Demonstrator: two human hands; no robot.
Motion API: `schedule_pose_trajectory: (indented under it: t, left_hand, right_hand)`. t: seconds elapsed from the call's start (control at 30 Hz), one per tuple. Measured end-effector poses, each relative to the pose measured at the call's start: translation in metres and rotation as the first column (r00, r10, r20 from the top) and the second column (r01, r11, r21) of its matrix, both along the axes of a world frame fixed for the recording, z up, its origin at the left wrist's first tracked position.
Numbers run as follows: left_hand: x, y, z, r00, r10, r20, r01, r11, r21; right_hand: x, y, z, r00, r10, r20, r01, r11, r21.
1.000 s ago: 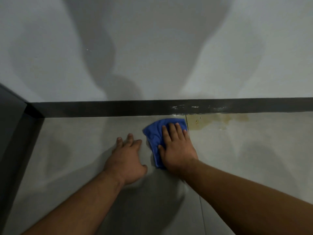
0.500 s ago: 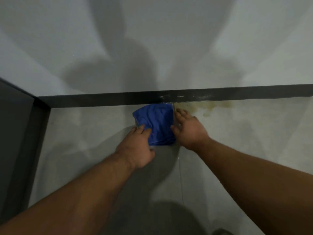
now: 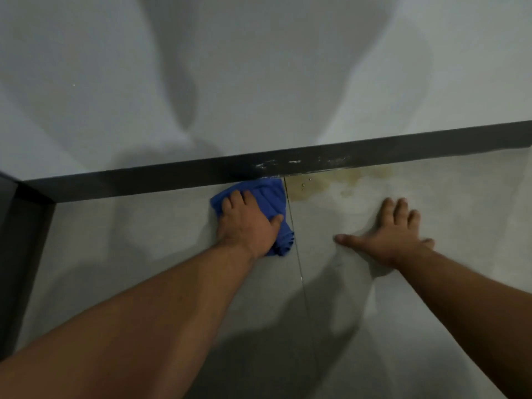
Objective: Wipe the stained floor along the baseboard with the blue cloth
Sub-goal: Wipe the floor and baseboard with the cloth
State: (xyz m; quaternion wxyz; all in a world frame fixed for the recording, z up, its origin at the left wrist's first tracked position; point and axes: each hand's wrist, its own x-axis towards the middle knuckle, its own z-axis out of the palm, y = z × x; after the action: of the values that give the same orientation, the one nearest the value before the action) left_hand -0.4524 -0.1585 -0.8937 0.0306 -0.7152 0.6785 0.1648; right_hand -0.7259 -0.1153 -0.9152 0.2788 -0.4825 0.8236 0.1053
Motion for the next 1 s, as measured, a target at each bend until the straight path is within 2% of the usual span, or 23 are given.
schedule_pose_trajectory:
  t: [0.17, 0.37, 0.47, 0.57, 0.7, 0.77, 0.83, 1.0]
  left_hand:
    - [-0.015, -0.007, -0.026, 0.997, 0.059, 0.058, -0.064, 0.993, 0.094]
    - [-0.025, -0.014, -0.039, 0.995, 0.072, 0.069, -0.076, 0.996, 0.052]
    - [-0.032, -0.015, -0.044, 0.995, 0.051, 0.088, -0.053, 0.999, 0.015]
    - [-0.026, -0.01, -0.048, 0.996, -0.02, 0.085, 0.022, 1.0, -0.022]
    - [-0.014, 0.008, -0.05, 0.96, -0.272, 0.07, 0.277, 0.958, -0.073]
    - [-0.004, 0.018, -0.052, 0.939, -0.338, 0.061, 0.342, 0.936, -0.078]
    - [0.01, 0.025, -0.053, 0.949, -0.307, 0.073, 0.313, 0.946, -0.088]
    - [-0.002, 0.001, -0.049, 0.996, 0.006, 0.087, -0.003, 0.999, -0.04]
  right_hand:
    - [0.006, -0.001, -0.005, 0.999, 0.002, 0.037, -0.004, 0.998, 0.069]
    - [0.008, -0.001, -0.006, 1.0, 0.019, -0.007, -0.019, 0.996, 0.083]
    - [0.007, 0.002, -0.012, 0.998, 0.043, -0.038, -0.042, 0.999, 0.027]
    - [0.006, 0.008, -0.021, 0.996, 0.056, -0.066, -0.06, 0.996, -0.062]
    - [0.008, 0.012, -0.03, 0.992, 0.052, -0.115, -0.073, 0.981, -0.181]
    - [0.01, 0.015, -0.034, 0.985, 0.095, -0.147, -0.129, 0.96, -0.248]
    - [0.013, 0.019, -0.04, 0.966, 0.182, -0.183, -0.231, 0.926, -0.298]
    - [0.016, 0.022, -0.046, 0.947, 0.223, -0.233, -0.297, 0.885, -0.359]
